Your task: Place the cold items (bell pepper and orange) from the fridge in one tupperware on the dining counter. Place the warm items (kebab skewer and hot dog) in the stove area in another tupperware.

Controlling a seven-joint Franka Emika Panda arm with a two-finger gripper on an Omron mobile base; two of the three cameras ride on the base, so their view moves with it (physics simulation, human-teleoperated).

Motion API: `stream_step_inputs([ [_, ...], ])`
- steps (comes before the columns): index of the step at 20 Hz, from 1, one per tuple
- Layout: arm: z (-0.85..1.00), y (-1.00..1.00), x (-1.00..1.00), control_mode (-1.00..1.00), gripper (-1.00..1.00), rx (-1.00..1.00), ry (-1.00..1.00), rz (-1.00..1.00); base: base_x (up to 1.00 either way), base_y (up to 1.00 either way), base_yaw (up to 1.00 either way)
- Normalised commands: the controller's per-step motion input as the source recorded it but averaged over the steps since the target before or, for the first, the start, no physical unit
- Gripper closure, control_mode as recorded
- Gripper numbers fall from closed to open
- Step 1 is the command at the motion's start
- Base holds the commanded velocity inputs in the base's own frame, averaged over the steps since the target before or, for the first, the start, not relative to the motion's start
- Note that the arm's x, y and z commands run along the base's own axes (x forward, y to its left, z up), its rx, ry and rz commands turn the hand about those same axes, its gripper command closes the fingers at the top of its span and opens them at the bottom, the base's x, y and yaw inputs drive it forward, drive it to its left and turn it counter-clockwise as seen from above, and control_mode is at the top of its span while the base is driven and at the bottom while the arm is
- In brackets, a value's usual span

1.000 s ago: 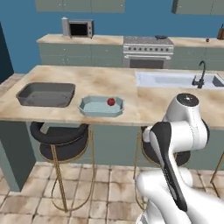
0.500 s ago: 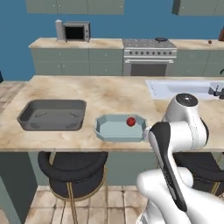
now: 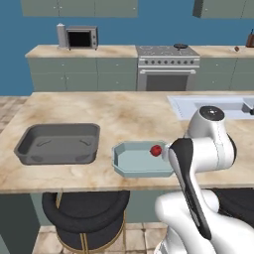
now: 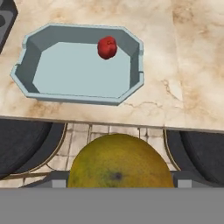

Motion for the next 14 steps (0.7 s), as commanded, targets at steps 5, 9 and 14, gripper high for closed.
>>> stream_step_inputs([
  [5, -0.01, 0.08, 0.12, -1.00, 1.00, 0.00, 0.00, -0.03, 0.42, 0.33, -0.13],
  [9, -0.03, 0.53, 0.93, -1.00, 1.00, 0.00, 0.01, -0.15, 0.00, 0.00, 0.00],
  [14, -0.19, 0.57, 0.96, -1.00, 1.00, 0.00, 0.03, -0.19, 0.00, 0.00, 0.00],
])
